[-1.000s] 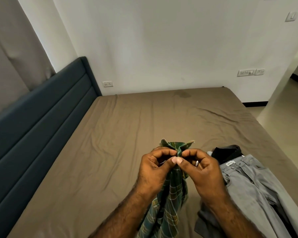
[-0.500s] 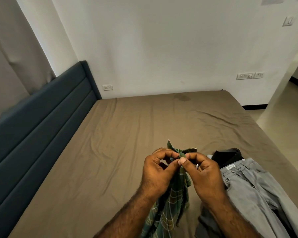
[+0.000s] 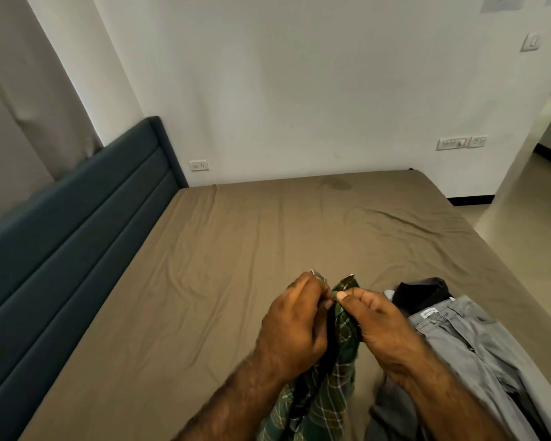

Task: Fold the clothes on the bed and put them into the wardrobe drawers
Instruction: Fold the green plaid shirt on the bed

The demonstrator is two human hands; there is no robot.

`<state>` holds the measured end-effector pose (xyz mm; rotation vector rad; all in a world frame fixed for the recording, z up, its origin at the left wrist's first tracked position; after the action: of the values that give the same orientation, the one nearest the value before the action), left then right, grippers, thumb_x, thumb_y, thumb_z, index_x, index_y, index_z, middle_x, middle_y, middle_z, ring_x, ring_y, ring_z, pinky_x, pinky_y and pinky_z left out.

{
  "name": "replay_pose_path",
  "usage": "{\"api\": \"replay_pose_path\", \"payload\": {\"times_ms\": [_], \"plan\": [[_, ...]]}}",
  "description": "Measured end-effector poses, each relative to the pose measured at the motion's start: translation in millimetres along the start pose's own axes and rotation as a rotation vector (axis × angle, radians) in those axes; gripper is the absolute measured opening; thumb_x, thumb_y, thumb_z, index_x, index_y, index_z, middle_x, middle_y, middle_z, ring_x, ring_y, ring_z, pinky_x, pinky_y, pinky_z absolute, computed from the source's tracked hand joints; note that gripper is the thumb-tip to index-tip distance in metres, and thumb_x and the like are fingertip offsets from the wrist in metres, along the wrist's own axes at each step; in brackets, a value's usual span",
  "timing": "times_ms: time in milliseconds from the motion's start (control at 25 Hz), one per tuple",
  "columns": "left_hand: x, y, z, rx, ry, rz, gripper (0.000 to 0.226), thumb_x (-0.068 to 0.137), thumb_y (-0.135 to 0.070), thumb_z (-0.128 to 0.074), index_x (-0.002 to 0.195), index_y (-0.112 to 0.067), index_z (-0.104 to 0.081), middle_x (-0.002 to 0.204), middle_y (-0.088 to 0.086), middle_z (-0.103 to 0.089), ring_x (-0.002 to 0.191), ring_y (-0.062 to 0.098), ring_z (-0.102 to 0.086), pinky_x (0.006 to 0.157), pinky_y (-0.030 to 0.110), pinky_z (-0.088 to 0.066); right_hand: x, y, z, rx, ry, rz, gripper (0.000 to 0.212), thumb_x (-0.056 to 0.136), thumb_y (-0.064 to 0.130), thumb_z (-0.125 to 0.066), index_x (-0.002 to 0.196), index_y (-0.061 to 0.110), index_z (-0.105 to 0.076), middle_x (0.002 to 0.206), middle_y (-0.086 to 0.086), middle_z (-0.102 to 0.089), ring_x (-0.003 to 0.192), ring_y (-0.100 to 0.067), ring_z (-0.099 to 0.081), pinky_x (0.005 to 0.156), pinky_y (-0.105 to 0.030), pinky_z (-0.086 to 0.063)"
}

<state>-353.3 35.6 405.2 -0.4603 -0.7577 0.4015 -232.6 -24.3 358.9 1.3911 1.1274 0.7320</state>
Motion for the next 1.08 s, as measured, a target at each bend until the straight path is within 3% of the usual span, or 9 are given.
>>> {"api": "replay_pose_path", "payload": {"times_ms": [80,160,360,440,560,640,800,920,1080], "plan": [[0.4,-5.3,-0.8,0.133,0.019,-0.078,0.011,0.102,-0.016,-0.051,0.101,-0.009,-0.059,0.098,0.0,-0.055,0.08,0.017,-0.053,0.065,0.035,-0.047,3.9,1.0,1.1,-0.098,-0.032,0.02,0.04,0.097,0.043,-0.067,0.086,0.004,-0.072,0.078,-0.029,-0.065,0.072,-0.03,-0.055,0.068,-0.044,-0.045],[-1.9,-5.0,-1.4,0.202,0.013,-0.078,0.02,0.102,-0.023,-0.046,0.1,-0.009,-0.06,0.097,0.002,-0.056,0.078,0.018,-0.053,0.064,0.035,-0.047,6.5,0.4,1.9,-0.179,-0.061,0.036,0.032,0.097,0.041,-0.068,0.084,0.013,-0.076,0.086,-0.037,-0.066,0.071,-0.032,-0.058,0.069,-0.05,-0.048],[-6.5,-8.5,-1.0,0.248,-0.006,0.022,0.03,0.1,-0.037,-0.043,0.103,-0.012,-0.06,0.095,0.0,-0.055,0.075,0.011,-0.048,0.062,0.024,-0.039,3.2,9.6,3.1,-0.246,-0.12,0.088,0.02,0.1,0.023,-0.07,0.083,0.016,-0.079,0.08,-0.01,-0.078,0.081,-0.032,-0.076,0.078,-0.05,-0.064],[-4.4,-4.4,4.1,0.197,-0.022,0.05,0.025,0.099,-0.033,-0.046,0.102,-0.013,-0.06,0.096,-0.001,-0.056,0.076,0.012,-0.049,0.063,0.027,-0.042,0.4,14.5,0.7,-0.218,-0.106,0.104,0.019,0.101,0.019,-0.068,0.087,0.015,-0.08,0.083,-0.009,-0.079,0.084,-0.031,-0.077,0.082,-0.049,-0.063],[-2.3,9.3,13.3,-0.009,-0.089,0.121,0.007,0.095,-0.009,-0.058,0.097,-0.014,-0.062,0.093,-0.006,-0.058,0.081,0.013,-0.056,0.068,0.036,-0.05,2.9,13.2,2.1,-0.083,-0.045,0.052,0.017,0.101,0.007,-0.065,0.097,0.008,-0.082,0.091,-0.02,-0.078,0.087,-0.039,-0.075,0.086,-0.055,-0.059],[-2.4,16.0,14.4,-0.15,-0.151,0.187,0.015,0.09,0.001,-0.064,0.092,-0.014,-0.066,0.091,-0.007,-0.063,0.085,0.013,-0.062,0.072,0.034,-0.053,8.0,9.4,5.2,-0.074,-0.054,0.021,0.01,0.095,0.005,-0.072,0.096,0.006,-0.082,0.093,-0.027,-0.076,0.081,-0.04,-0.07,0.081,-0.054,-0.056],[-6.8,25.4,12.6,-0.25,-0.233,0.365,0.015,0.089,-0.012,-0.07,0.091,-0.026,-0.074,0.095,-0.017,-0.068,0.098,0.012,-0.064,0.084,0.03,-0.055,9.2,9.2,7.4,-0.073,-0.102,0.101,0.002,0.086,0.01,-0.082,0.086,0.011,-0.083,0.085,-0.022,-0.076,0.073,-0.035,-0.066,0.075,-0.05,-0.054],[-12.4,33.5,6.5,-0.285,-0.221,0.483,0.019,0.091,-0.009,-0.076,0.091,-0.029,-0.078,0.094,-0.015,-0.071,0.097,0.01,-0.067,0.086,0.027,-0.056,0.5,17.2,8.6,-0.254,-0.154,0.296,0.011,0.088,0.011,-0.081,0.085,0.021,-0.082,0.082,-0.003,-0.078,0.072,-0.019,-0.073,0.065,-0.031,-0.059],[-17.3,38.8,-9.0,-0.556,-0.136,0.671,0.014,0.099,-0.009,-0.07,0.093,-0.017,-0.079,0.09,0.004,-0.079,0.088,0.019,-0.076,0.086,0.045,-0.064,-2.9,19.3,4.4,-0.494,-0.239,0.416,0.017,0.09,0.01,-0.077,0.083,0.025,-0.075,0.079,0.007,-0.071,0.067,-0.008,-0.066,0.059,-0.014,-0.049]]}}
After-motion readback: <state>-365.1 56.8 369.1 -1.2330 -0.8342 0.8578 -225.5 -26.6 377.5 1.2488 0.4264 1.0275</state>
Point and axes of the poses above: each hand's wrist, its own x-axis towards the middle knuckle, its own z-axis out of the back of the hand, y = z × x, the point moved 7 cm from there along x, towards the middle knuckle
